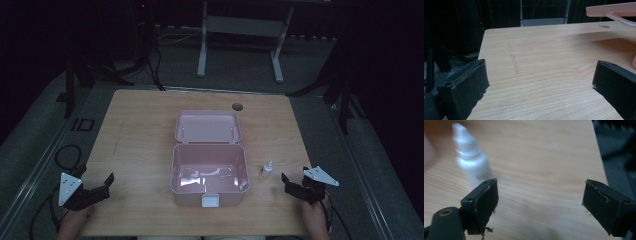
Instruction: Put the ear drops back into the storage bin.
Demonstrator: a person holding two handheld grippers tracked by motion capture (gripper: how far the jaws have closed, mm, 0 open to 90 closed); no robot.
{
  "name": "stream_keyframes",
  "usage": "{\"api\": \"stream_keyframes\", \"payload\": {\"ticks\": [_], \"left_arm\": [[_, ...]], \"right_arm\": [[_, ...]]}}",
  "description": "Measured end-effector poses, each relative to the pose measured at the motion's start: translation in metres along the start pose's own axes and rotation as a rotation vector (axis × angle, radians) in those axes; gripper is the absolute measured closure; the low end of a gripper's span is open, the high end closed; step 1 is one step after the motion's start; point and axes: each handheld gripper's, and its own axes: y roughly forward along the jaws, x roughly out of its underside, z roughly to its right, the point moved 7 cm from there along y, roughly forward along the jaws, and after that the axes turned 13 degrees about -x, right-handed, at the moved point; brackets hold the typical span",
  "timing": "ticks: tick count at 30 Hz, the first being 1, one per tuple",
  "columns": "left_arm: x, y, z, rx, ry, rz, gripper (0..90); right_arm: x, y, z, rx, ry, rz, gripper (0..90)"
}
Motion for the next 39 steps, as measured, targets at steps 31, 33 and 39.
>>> {"api": "stream_keyframes", "payload": {"ticks": [31,33,39], "left_arm": [[0.0,0.0,0.001,0.006,0.004,-0.001,0.3],[0.0,0.0,0.001,0.007,0.004,-0.001,0.4],[0.0,0.0,0.001,0.006,0.005,-0.001,0.4]], "right_arm": [[0.024,-0.034,-0.024,-0.327,-0.048,-0.982,11.0],[0.023,-0.035,-0.026,-0.338,-0.052,-0.999,11.0],[0.019,-0.03,-0.026,-0.34,-0.155,-1.012,11.1]]}}
